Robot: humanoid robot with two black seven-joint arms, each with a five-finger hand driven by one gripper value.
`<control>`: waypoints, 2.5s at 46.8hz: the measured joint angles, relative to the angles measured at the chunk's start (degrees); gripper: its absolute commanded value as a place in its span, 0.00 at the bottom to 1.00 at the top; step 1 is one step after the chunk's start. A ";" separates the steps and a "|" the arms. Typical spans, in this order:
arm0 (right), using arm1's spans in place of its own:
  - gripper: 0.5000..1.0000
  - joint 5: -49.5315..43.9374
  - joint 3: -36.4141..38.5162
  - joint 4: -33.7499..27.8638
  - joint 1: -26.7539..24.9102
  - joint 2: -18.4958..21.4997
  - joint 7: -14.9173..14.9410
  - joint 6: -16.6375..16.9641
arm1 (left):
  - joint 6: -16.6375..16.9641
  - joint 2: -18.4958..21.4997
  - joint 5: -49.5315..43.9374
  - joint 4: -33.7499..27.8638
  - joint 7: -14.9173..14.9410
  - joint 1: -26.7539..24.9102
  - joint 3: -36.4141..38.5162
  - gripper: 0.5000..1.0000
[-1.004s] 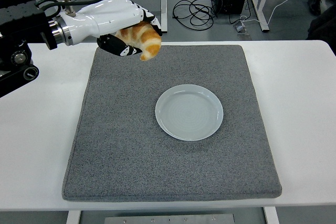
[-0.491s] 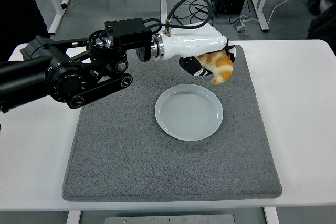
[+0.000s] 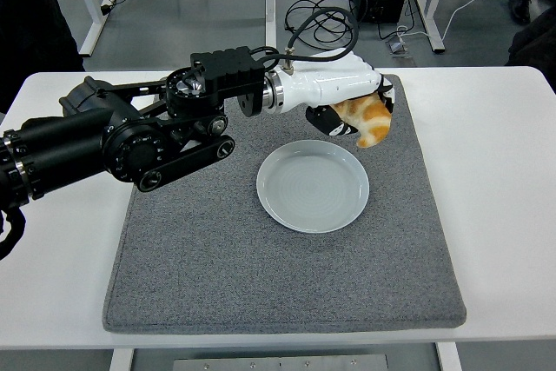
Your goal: Place the bread on the plate
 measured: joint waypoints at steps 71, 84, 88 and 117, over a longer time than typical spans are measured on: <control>1.00 0.00 0.00 0.00 0.00 0.00 0.00 0.00 | 9.91 -1.90 -2.88 6.07 0.31 12.15 7.68 0.93; 1.00 0.00 -0.03 0.00 -0.02 0.00 0.02 0.00 | 8.05 3.71 -3.84 -0.93 0.44 7.42 7.61 0.94; 1.00 0.00 -0.02 0.00 -0.01 0.00 0.03 0.00 | 5.41 6.71 -5.10 -4.90 1.02 4.88 7.60 0.94; 1.00 0.00 -0.03 0.00 0.00 0.00 0.01 0.00 | -0.27 11.42 -19.45 -6.88 0.63 -8.86 6.75 0.94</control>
